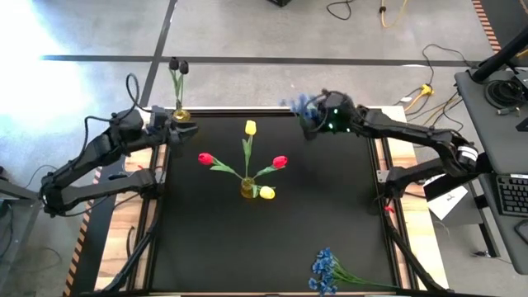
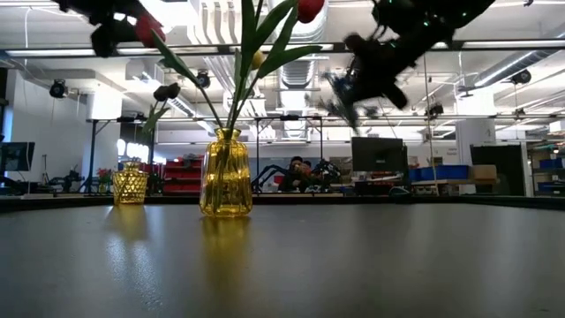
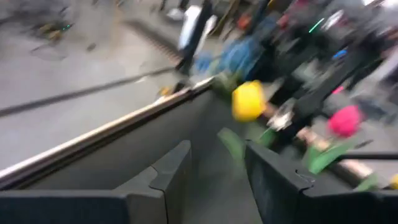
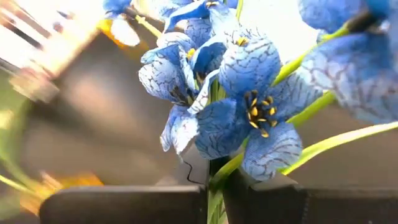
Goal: Sort flowers into vase by color
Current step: Put the top blue flowers into the top vase
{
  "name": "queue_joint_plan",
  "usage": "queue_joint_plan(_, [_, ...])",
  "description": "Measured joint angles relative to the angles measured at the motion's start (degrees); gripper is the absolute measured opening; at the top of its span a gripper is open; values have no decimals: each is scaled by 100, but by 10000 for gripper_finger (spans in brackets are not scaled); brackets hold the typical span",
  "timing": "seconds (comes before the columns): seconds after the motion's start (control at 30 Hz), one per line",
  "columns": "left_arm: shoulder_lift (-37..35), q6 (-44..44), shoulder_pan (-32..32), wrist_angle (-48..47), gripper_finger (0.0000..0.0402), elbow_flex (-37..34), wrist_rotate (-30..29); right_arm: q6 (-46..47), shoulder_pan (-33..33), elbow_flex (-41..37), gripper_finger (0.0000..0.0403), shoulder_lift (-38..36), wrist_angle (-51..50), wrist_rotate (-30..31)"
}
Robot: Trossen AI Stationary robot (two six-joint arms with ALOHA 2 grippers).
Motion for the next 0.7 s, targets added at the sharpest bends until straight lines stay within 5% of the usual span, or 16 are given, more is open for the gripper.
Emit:
queue_joint_plan(0.33, [-355, -730, 0, -2785, 96, 568, -1379, -64, 10, 1439, 13, 1688, 2686, -400])
queue_joint_plan(0.5, [-422, -522, 0, -2320, 96, 293, -1362, -456, 240, 2713, 13, 2769, 3104, -965])
queue_joint_plan(0.7, [-232, -404, 0, -69, 151, -277, -672, -1309, 496, 4127, 13, 3673, 3079, -1849])
